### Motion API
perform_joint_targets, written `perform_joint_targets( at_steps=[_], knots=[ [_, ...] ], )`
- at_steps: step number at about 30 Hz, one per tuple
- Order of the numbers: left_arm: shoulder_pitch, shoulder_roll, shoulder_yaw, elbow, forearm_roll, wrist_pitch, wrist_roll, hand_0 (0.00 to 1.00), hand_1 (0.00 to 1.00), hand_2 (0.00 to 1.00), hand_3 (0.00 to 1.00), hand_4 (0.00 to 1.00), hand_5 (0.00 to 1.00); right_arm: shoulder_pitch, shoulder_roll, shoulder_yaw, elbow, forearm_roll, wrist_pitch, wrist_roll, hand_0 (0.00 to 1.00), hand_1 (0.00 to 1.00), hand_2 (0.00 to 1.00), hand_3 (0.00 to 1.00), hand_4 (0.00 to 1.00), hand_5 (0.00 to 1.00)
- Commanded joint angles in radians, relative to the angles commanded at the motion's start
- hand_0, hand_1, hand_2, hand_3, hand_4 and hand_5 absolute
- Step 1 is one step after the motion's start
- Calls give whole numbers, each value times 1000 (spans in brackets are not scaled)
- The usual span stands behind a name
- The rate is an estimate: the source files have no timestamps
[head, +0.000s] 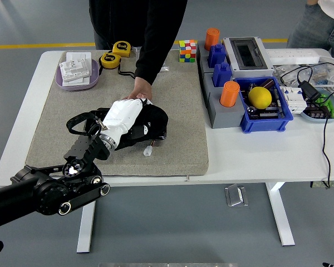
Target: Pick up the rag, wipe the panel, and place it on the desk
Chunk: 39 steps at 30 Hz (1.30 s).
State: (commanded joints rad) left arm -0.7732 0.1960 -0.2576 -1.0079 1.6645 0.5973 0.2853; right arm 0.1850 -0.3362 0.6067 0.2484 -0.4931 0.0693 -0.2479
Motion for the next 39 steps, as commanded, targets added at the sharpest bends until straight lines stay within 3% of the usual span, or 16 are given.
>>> perform_joint_targets(
  at_steps=[9, 15, 29, 39],
  knots=[
    [-19, -25, 36, 19, -1, -6, 11, 191, 161, 482, 451, 287, 2, 3, -5, -11, 3, 1, 2, 0, 755, 567, 701, 594, 998, 543],
    [-21, -26, 41, 15, 5, -6, 12, 191, 160, 481, 449, 290, 2, 2, -3, -10, 2, 2, 2, 0, 755, 566, 701, 593, 998, 542],
    [-16, 26, 30, -2, 43, -11, 24, 192, 159, 482, 451, 289, 2, 2, 11, 14, -14, -1, -3, -2, 755, 567, 701, 593, 998, 541],
    [7, 40, -25, 22, 55, -8, 23, 192, 157, 482, 452, 285, 2, -8, 22, 45, -17, -18, -5, 0, 755, 566, 700, 593, 998, 542]
  ],
)
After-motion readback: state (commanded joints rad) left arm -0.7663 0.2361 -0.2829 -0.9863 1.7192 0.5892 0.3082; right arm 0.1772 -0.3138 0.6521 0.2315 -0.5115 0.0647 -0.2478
